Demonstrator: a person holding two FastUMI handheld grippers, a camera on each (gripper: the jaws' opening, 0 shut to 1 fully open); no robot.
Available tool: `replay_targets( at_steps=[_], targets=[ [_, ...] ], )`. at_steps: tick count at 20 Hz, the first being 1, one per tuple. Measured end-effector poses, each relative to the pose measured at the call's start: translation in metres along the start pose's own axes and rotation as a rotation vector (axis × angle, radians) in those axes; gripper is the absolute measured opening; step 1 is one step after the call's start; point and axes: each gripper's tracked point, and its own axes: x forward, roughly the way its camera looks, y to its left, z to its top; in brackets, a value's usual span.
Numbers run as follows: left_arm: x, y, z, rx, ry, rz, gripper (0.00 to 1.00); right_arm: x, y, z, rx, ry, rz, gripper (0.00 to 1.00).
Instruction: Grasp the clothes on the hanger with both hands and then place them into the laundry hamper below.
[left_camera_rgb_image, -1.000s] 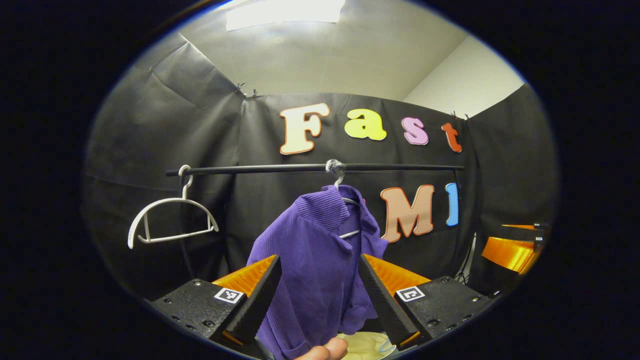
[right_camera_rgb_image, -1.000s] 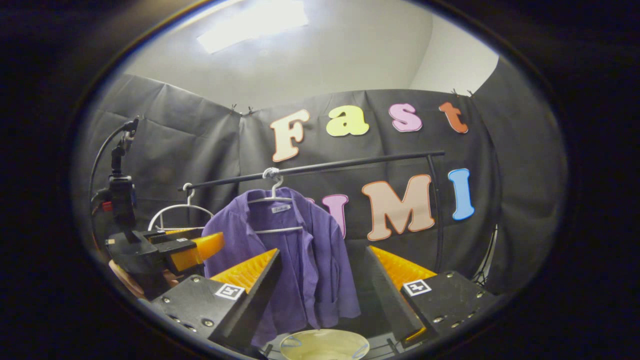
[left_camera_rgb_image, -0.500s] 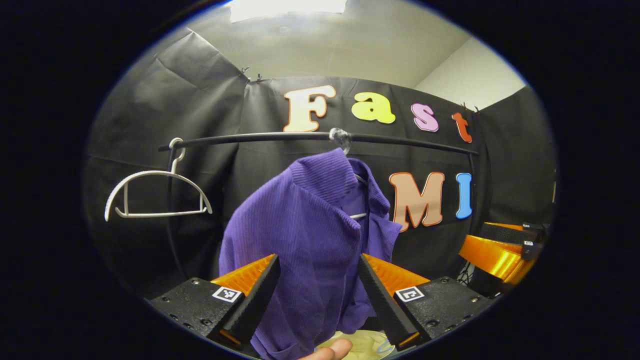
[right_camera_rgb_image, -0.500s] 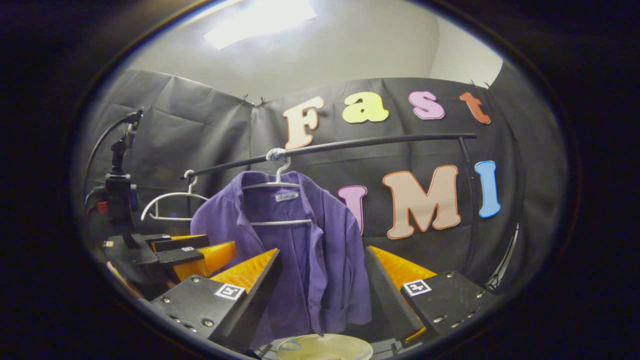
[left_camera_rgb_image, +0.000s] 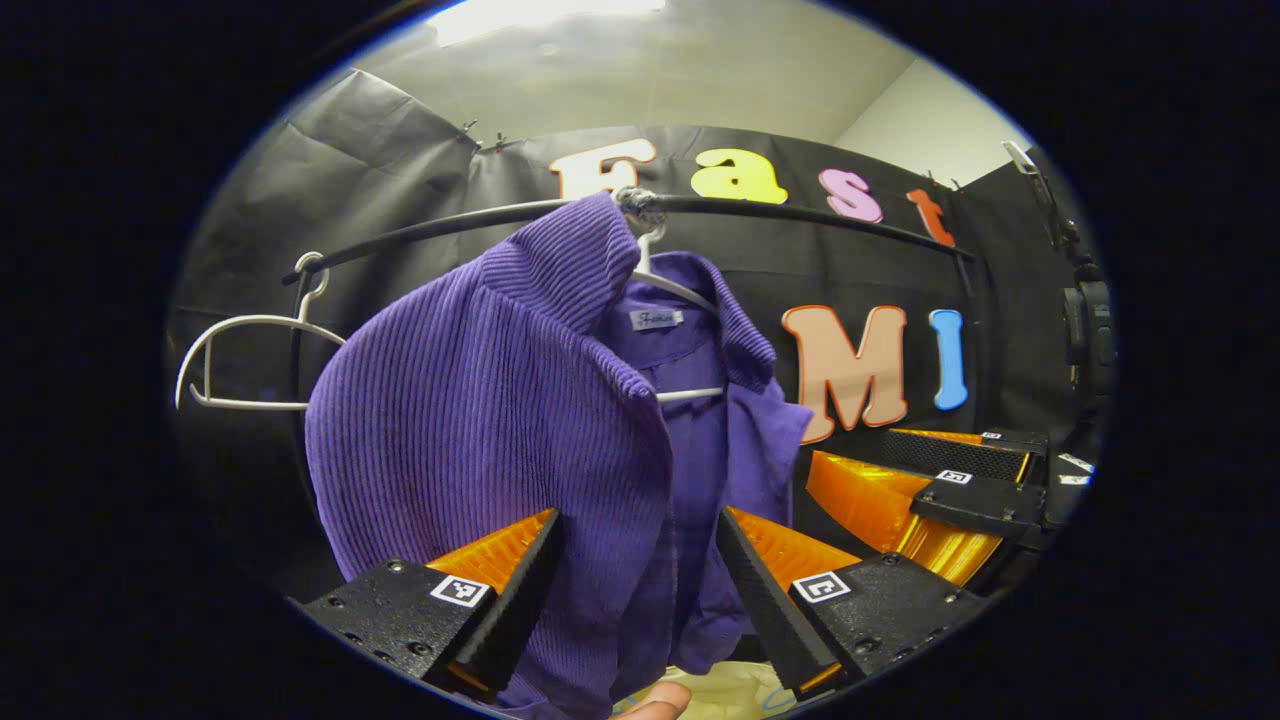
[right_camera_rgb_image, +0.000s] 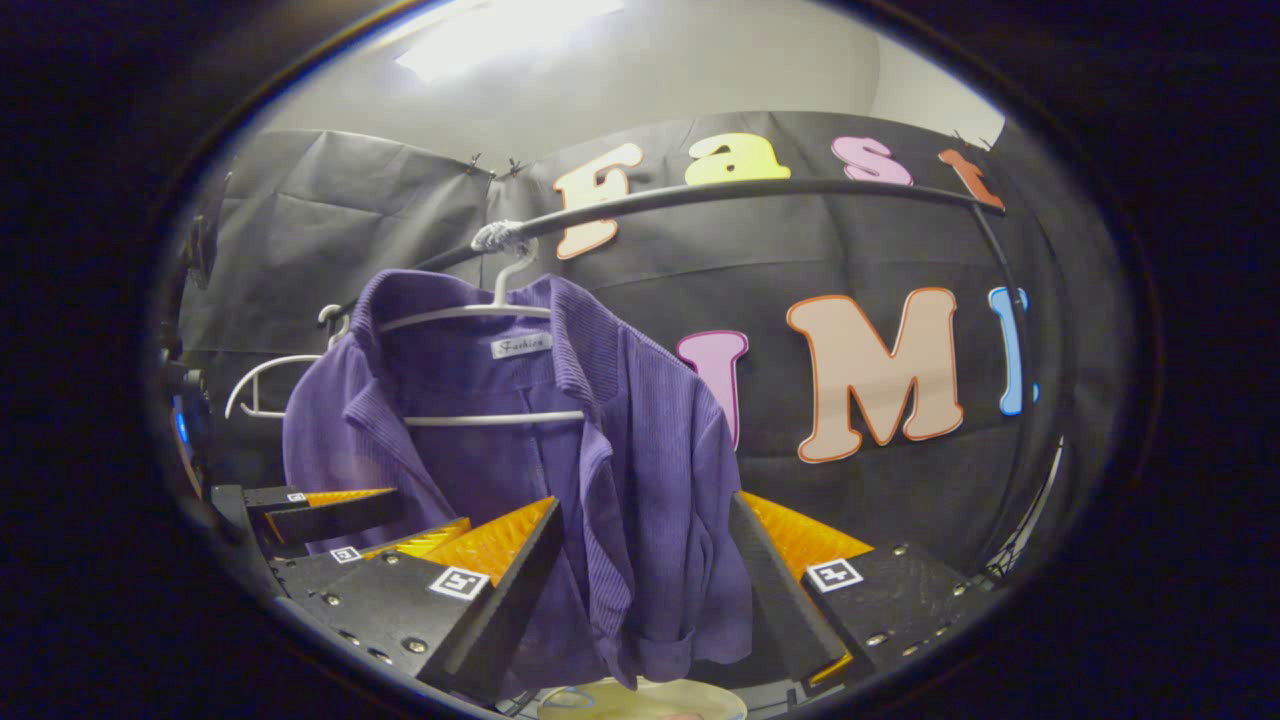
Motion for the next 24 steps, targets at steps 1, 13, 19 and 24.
replay_targets(
  at_steps=[1, 13, 19, 24],
  targets=[
    [0.006, 0.007, -0.002, 0.005, 0.001, 0.048, 0.95, 0.008, -0.001, -0.003, -0.002, 0.000, 0.012, 0.95],
    [0.029, 0.048, 0.009, 0.036, -0.078, 0.294, 0.87, 0.064, 0.031, -0.023, -0.051, 0.026, 0.137, 0.99],
    [0.004, 0.067, 0.018, 0.016, -0.104, 0.277, 0.84, 0.060, 0.052, -0.040, -0.100, -0.028, 0.145, 0.99],
    [-0.004, 0.060, 0.035, -0.058, -0.162, 0.213, 0.66, 0.090, 0.042, -0.021, -0.092, -0.076, 0.052, 0.99]
  ],
)
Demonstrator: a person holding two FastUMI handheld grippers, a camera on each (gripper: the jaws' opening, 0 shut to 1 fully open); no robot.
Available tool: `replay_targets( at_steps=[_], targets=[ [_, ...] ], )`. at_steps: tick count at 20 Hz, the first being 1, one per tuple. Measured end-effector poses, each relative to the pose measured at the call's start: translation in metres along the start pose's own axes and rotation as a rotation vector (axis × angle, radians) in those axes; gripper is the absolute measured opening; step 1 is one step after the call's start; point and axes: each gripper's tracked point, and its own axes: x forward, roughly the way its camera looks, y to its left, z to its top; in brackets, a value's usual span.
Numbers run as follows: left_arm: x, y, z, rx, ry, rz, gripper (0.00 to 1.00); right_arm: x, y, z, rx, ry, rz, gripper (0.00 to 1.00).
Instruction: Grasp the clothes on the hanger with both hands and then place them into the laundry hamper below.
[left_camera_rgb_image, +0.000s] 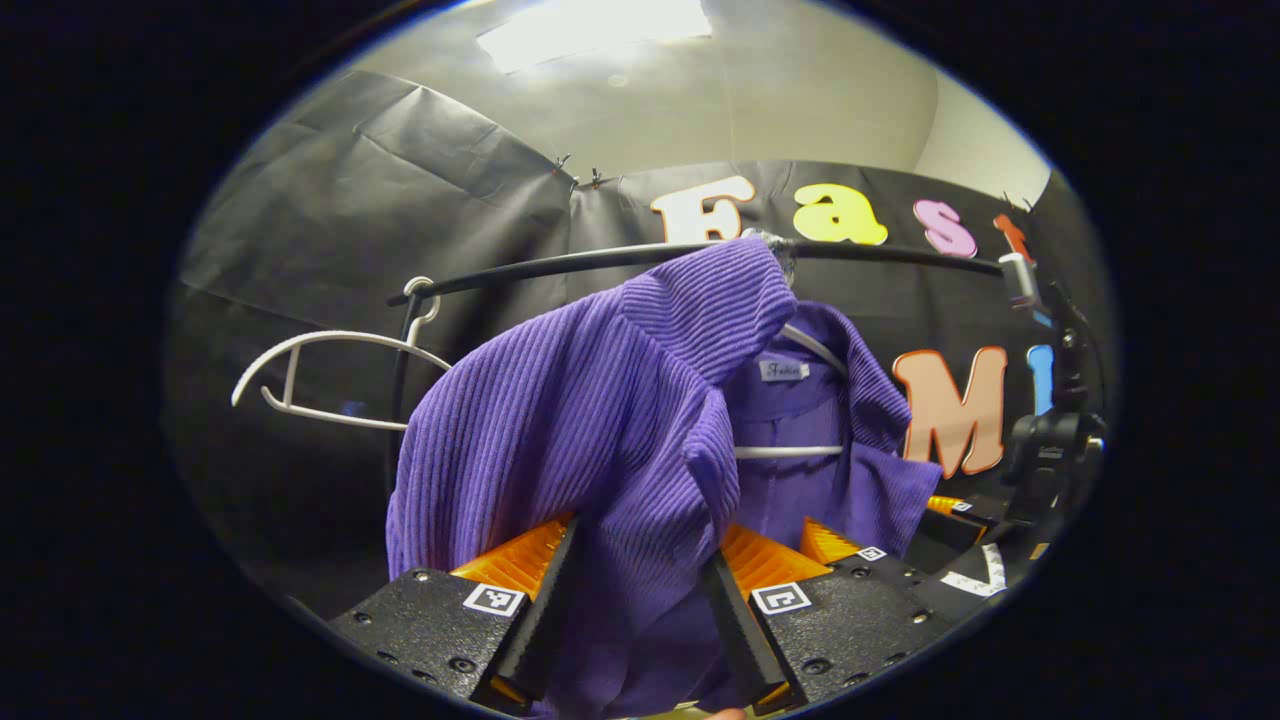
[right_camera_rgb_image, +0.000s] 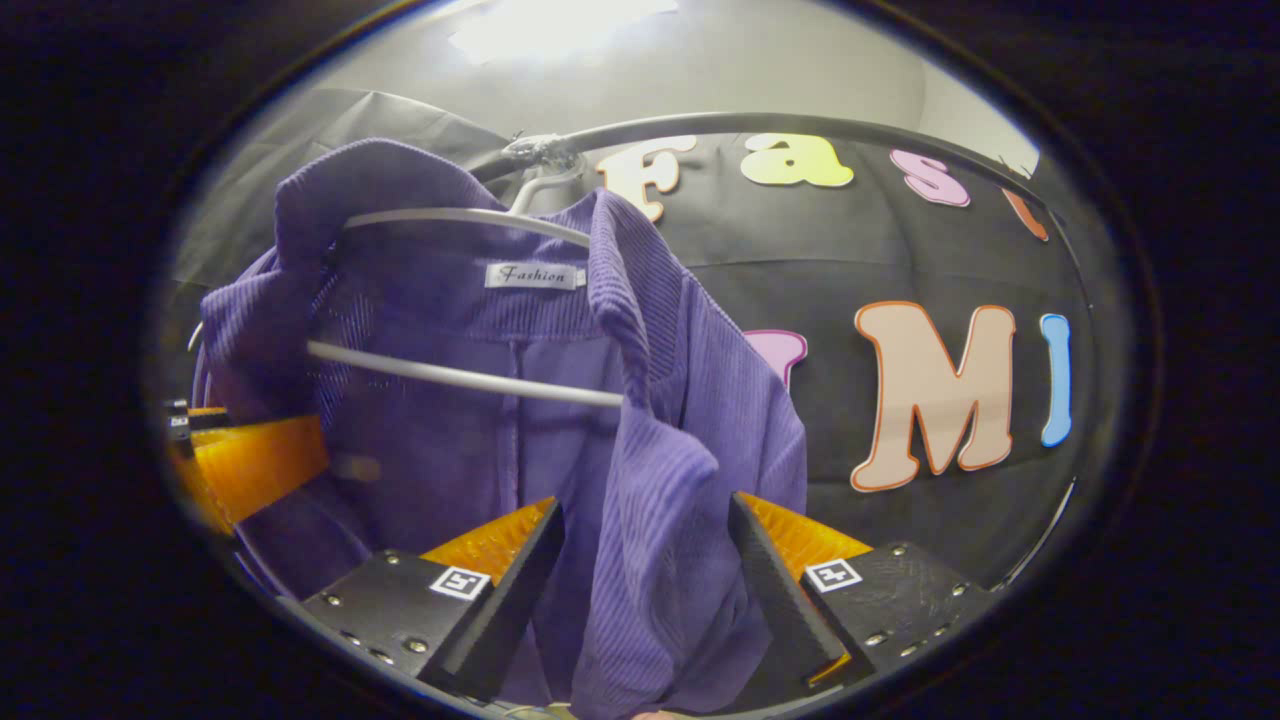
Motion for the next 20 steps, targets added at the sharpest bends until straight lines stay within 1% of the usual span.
replay_targets(
  at_steps=[1, 2, 3, 4, 5, 6, 7, 8, 9, 10, 11, 12, 13, 14, 15, 16, 17, 19, 20],
  targets=[
    [0.004, 0.006, -0.001, -0.005, 0.003, 0.008, 0.65, 0.003, -0.002, 0.000, 0.014, 0.011, -0.009, 0.99],
    [0.008, 0.011, -0.002, -0.002, 0.016, 0.024, 0.65, 0.002, -0.011, 0.001, 0.039, 0.022, -0.030, 0.94],
    [0.009, 0.011, 0.001, 0.005, 0.012, 0.023, 0.62, 0.003, -0.015, 0.002, 0.061, 0.035, -0.040, 0.77],
    [0.011, 0.008, 0.003, 0.023, 0.019, 0.013, 0.53, 0.003, -0.015, 0.001, 0.079, 0.052, -0.039, 0.60],
    [0.013, 0.004, 0.004, 0.035, 0.019, -0.004, 0.47, 0.003, -0.024, 0.000, 0.079, 0.059, -0.070, 0.43],
    [0.013, 0.002, 0.006, 0.044, 0.025, -0.010, 0.37, 0.002, -0.031, 0.001, 0.084, 0.061, -0.079, 0.25],
    [0.013, 0.000, 0.006, 0.048, 0.031, -0.025, 0.27, -0.007, -0.026, 0.007, 0.098, 0.069, -0.041, 0.08],
    [0.011, -0.006, 0.007, 0.045, 0.041, -0.051, 0.17, -0.005, -0.018, 0.005, 0.111, 0.081, 0.002, 0.03],
    [0.008, -0.014, 0.008, 0.036, 0.045, -0.093, 0.07, -0.008, -0.021, 0.009, 0.114, 0.078, 0.002, 0.03],
    [0.001, -0.024, 0.008, 0.021, 0.061, -0.153, 0.00, -0.011, -0.025, 0.012, 0.119, 0.075, 0.003, 0.03],
    [-0.007, -0.037, 0.009, -0.005, 0.074, -0.238, 0.02, -0.015, -0.024, 0.013, 0.118, 0.094, 0.026, 0.03],
    [-0.018, -0.046, 0.011, -0.027, 0.086, -0.318, 0.00, -0.020, -0.024, 0.014, 0.108, 0.103, 0.029, 0.02],
    [-0.028, -0.050, 0.018, -0.044, 0.080, -0.366, 0.01, -0.023, -0.037, 0.020, 0.082, 0.085, -0.020, 0.03],
    [-0.041, -0.048, 0.022, -0.058, 0.091, -0.420, 0.00, -0.029, -0.049, 0.027, 0.046, 0.071, -0.068, 0.03],
    [-0.049, -0.047, 0.031, -0.069, 0.074, -0.463, 0.00, -0.033, -0.054, 0.033, 0.019, 0.058, -0.087, 0.03],
    [-0.055, -0.041, 0.038, -0.069, 0.069, -0.482, 0.02, -0.035, -0.056, 0.038, 0.005, 0.051, -0.100, 0.03],
    [-0.061, -0.030, 0.046, -0.057, 0.052, -0.490, 0.00, -0.037, -0.059, 0.041, -0.001, 0.046, -0.114, 0.03],
    [-0.064, -0.006, 0.057, -0.036, 0.028, -0.481, 0.00, -0.042, -0.059, 0.049, -0.005, 0.025, -0.122, 0.03],
    [-0.066, 0.000, 0.060, -0.033, 0.025, -0.493, 0.00, -0.044, -0.060, 0.054, -0.010, 0.019, -0.122, 0.00]
  ],
)
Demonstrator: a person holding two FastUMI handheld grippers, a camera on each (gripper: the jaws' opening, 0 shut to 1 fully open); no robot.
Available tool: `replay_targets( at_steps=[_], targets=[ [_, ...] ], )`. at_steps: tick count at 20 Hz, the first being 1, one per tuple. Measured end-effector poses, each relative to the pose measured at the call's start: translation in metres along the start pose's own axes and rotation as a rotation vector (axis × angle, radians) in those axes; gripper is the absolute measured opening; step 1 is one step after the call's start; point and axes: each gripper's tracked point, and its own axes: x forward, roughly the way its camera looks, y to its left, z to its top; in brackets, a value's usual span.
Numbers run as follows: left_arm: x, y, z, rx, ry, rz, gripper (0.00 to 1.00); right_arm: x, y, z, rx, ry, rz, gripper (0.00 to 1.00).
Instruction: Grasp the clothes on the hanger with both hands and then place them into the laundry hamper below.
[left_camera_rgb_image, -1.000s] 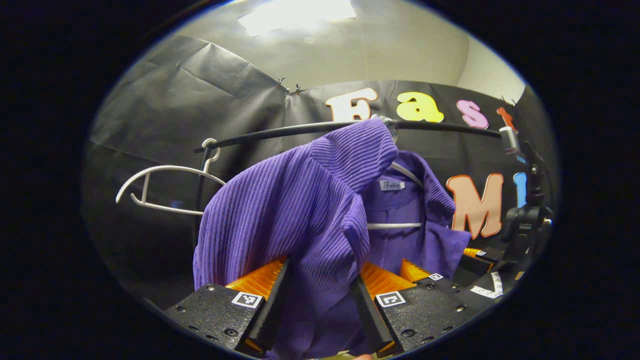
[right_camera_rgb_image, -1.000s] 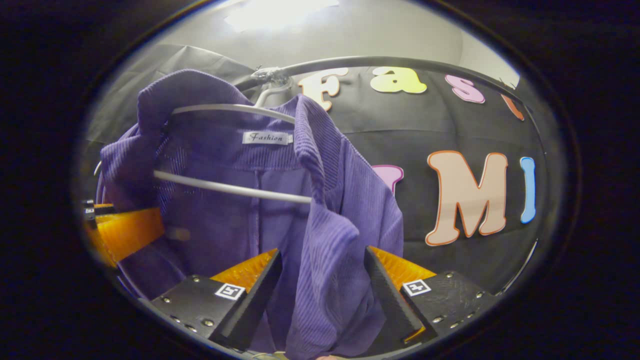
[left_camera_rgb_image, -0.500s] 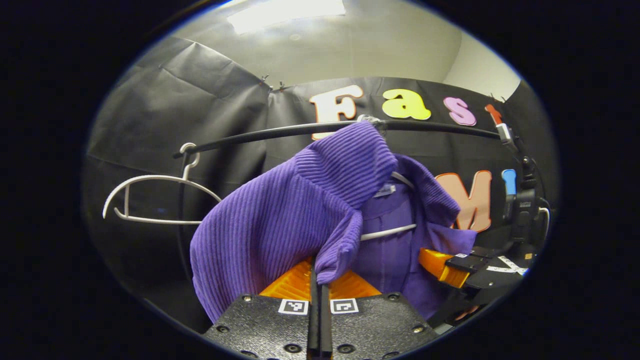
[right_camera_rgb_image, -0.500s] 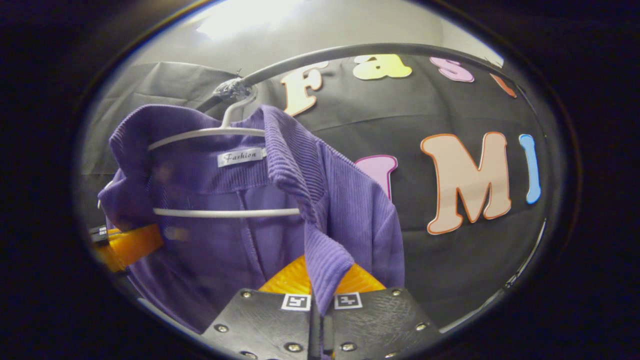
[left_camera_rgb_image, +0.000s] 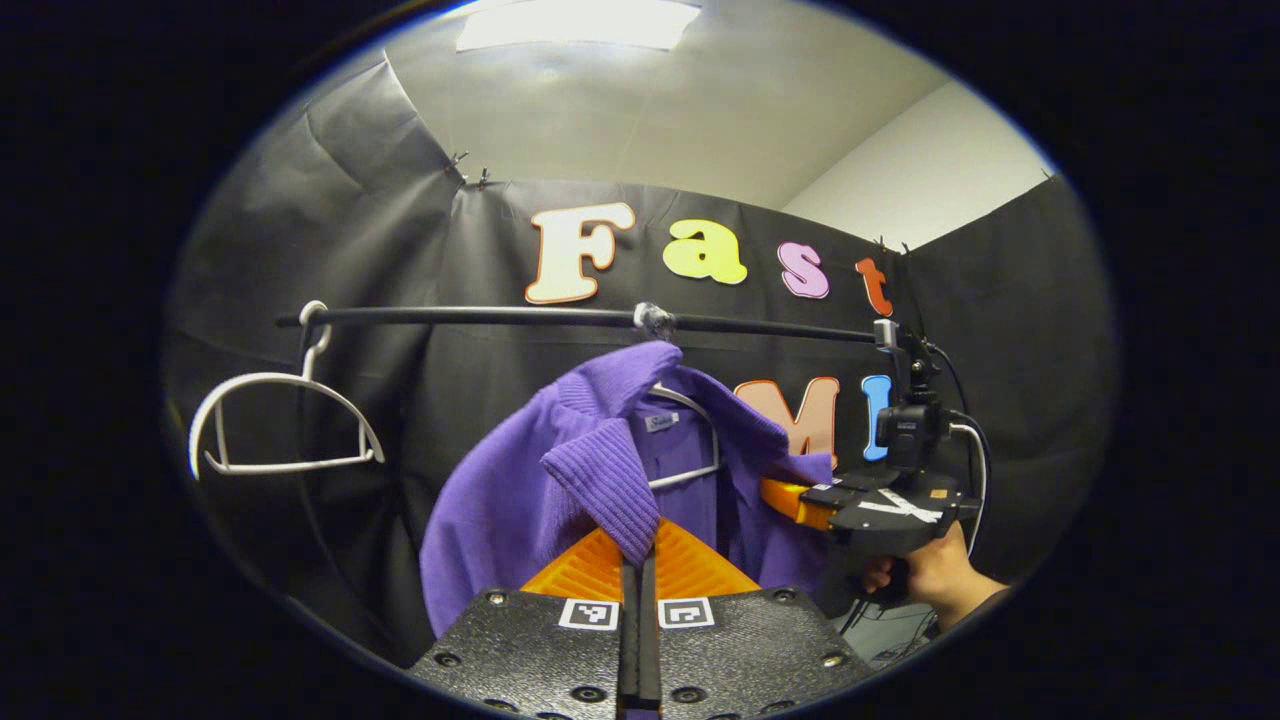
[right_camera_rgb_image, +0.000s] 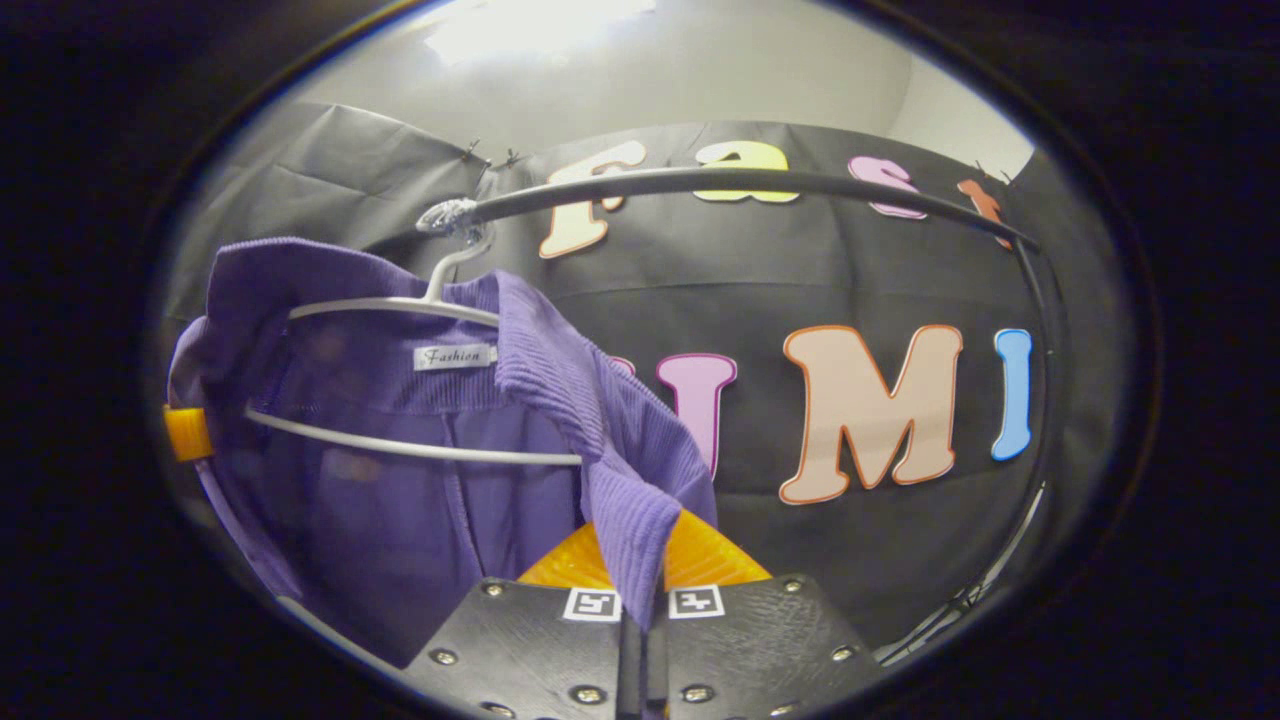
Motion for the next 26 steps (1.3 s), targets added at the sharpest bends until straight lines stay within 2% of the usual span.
replay_targets(
  at_steps=[3, 5, 8, 11, 13, 14, 16, 18, 20, 23, 24, 26],
  targets=[
    [-0.011, 0.016, 0.009, -0.021, 0.013, -0.022, 0.00, -0.002, -0.004, 0.015, -0.020, -0.028, -0.018, 0.03],
    [-0.018, 0.035, 0.017, 0.014, 0.028, -0.019, 0.00, -0.003, -0.013, 0.021, -0.039, -0.033, -0.051, 0.06],
    [-0.025, 0.070, 0.035, 0.085, 0.031, 0.027, 0.00, 0.004, -0.029, 0.030, -0.048, -0.046, -0.100, 0.06],
    [-0.028, 0.075, 0.047, 0.120, 0.055, 0.015, 0.00, 0.013, -0.032, 0.036, -0.064, -0.050, -0.099, 0.06],
    [-0.026, 0.089, 0.061, 0.193, 0.032, 0.050, 0.00, 0.019, -0.038, 0.038, -0.086, -0.048, -0.116, 0.06],
    [-0.023, 0.094, 0.067, 0.210, 0.026, 0.062, 0.02, 0.024, -0.041, 0.039, -0.084, -0.047, -0.122, 0.06],
    [-0.014, 0.108, 0.074, 0.222, 0.019, 0.099, 0.00, 0.032, -0.046, 0.045, -0.068, -0.053, -0.131, 0.03],
    [-0.003, 0.132, 0.084, 0.242, 0.007, 0.167, 0.00, 0.041, -0.054, 0.051, -0.071, -0.065, -0.152, 0.06],
    [0.011, 0.153, 0.093, 0.282, -0.013, 0.235, 0.02, 0.050, -0.064, 0.057, -0.098, -0.082, -0.180, 0.03],
    [0.031, 0.161, 0.088, 0.274, 0.010, 0.241, 0.00, 0.068, -0.073, 0.073, -0.139, -0.109, -0.221, 0.03],
    [0.037, 0.160, 0.087, 0.266, 0.009, 0.238, 0.00, 0.070, -0.077, 0.077, -0.149, -0.123, -0.240, 0.06],
    [0.045, 0.166, 0.090, 0.268, -0.006, 0.250, 0.00, 0.076, -0.082, 0.086, -0.157, -0.155, -0.272, 0.03]
  ],
)
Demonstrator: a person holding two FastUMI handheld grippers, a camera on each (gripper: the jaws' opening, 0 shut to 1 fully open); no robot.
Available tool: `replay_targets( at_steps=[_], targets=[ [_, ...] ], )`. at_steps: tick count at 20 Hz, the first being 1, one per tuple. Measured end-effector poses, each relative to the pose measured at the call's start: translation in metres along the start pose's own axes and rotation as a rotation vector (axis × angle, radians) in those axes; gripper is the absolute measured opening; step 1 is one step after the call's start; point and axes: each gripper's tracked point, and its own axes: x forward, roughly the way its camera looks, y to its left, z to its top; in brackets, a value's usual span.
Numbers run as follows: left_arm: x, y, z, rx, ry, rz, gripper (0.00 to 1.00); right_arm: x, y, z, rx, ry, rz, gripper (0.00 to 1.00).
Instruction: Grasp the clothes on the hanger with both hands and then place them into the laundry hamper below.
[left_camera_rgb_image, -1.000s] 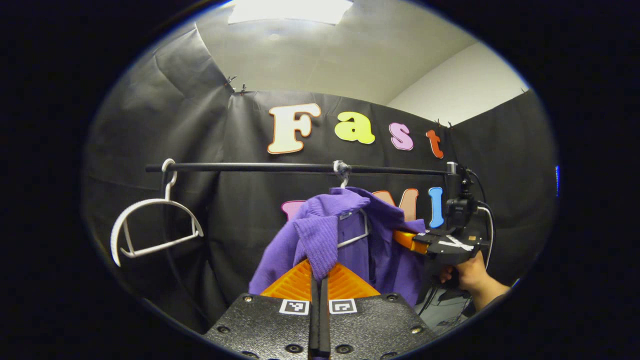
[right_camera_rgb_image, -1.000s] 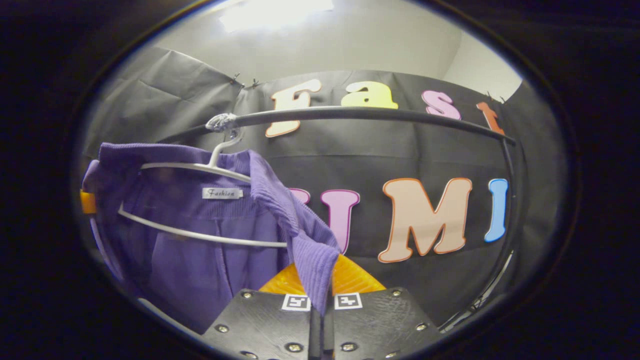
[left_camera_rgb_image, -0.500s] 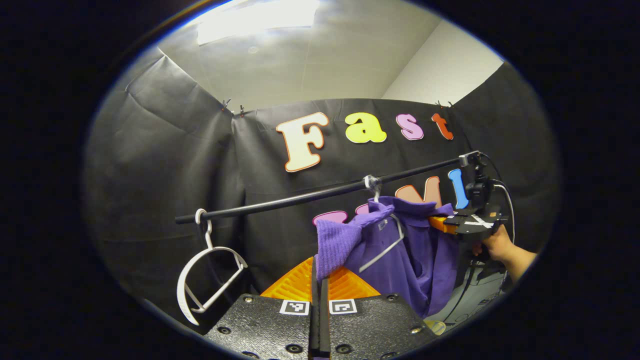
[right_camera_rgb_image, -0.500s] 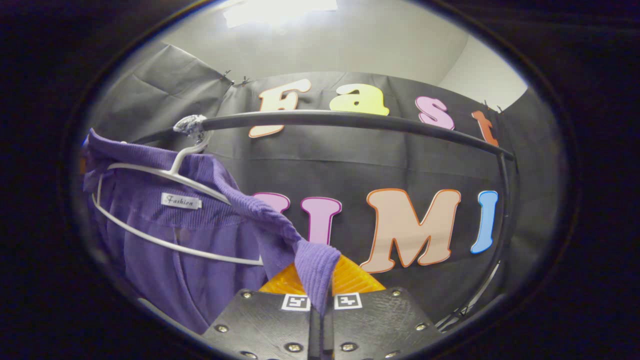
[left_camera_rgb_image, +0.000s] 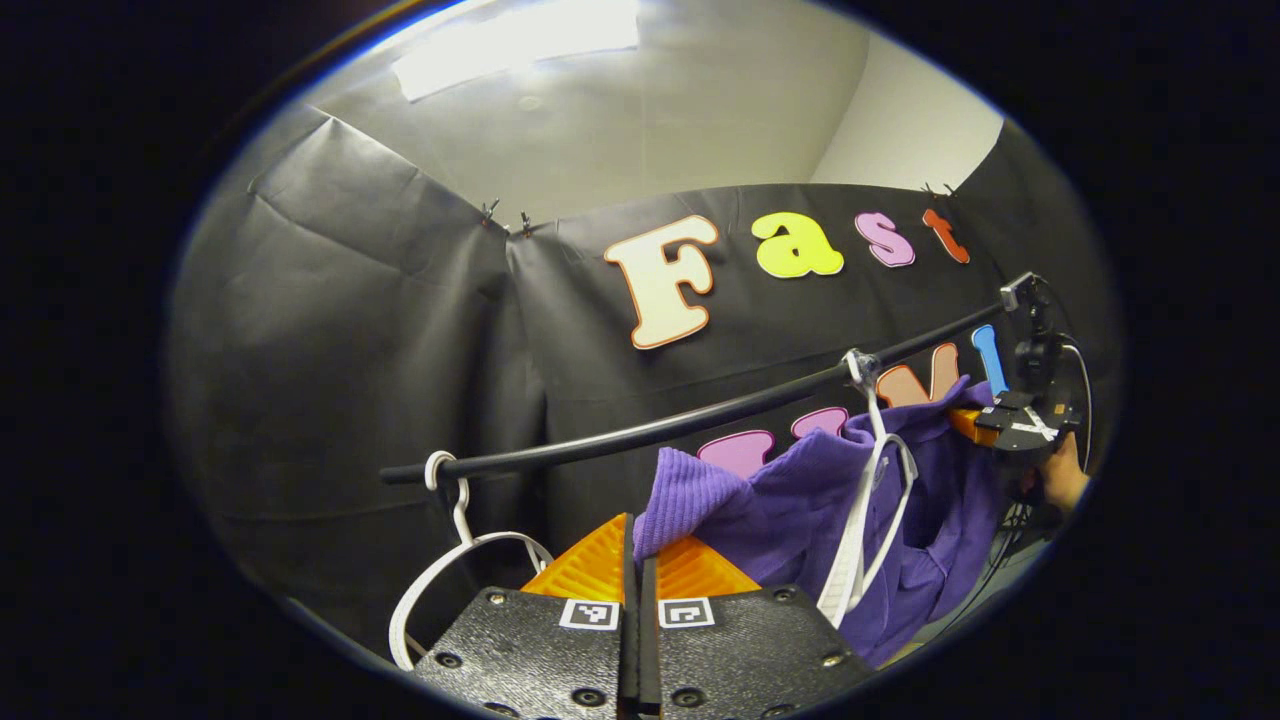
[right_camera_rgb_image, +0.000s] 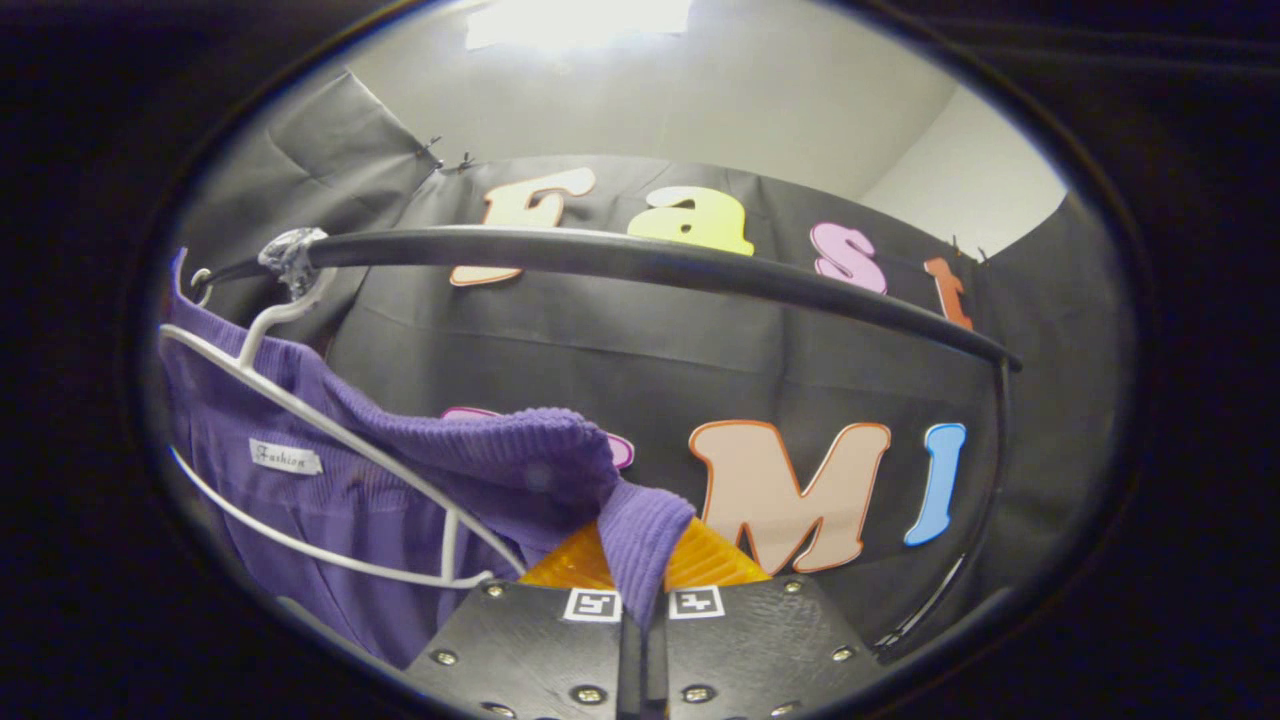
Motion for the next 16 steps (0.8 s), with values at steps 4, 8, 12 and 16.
replay_targets(
  at_steps=[4, 8, 12, 16],
  targets=[
    [0.021, -0.006, -0.011, -0.027, 0.013, -0.005, 0.00, 0.020, 0.001, -0.001, -0.001, -0.029, -0.034, 0.02],
    [0.036, -0.009, -0.025, -0.039, 0.028, -0.008, 0.00, 0.038, 0.003, -0.022, 0.007, -0.006, -0.033, 0.03],
    [0.047, -0.016, -0.046, -0.062, 0.061, -0.017, 0.00, 0.047, 0.012, -0.061, -0.002, 0.069, -0.009, 0.03],
    [0.053, -0.018, -0.071, -0.108, 0.105, -0.024, 0.00, 0.048, 0.021, -0.096, 0.029, 0.130, 0.011, 0.03]
  ],
)
